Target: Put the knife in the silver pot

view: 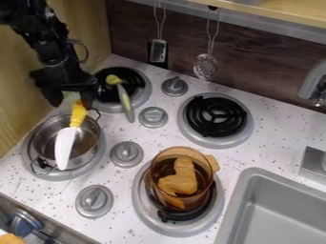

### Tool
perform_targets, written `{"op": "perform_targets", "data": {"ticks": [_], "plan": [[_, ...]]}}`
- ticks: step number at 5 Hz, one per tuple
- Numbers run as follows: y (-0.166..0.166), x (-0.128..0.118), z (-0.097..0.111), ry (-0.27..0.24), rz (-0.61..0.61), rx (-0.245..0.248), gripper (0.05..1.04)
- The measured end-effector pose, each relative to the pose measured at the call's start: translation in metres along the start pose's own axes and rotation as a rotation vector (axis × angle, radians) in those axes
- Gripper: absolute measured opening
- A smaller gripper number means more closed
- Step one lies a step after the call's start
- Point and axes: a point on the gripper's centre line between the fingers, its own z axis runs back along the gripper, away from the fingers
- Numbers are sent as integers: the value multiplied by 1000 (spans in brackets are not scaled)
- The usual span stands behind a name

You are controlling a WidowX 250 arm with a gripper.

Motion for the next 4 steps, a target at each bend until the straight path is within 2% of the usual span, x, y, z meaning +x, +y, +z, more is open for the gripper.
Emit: {"op": "perform_targets", "data": {"ticks": [2,3,4], "plan": [[-11,11,38,-6,32,104,1000],[-30,9,44,-1,73,92,1000],[-59,3,45,-58,106,59,1000]]}}
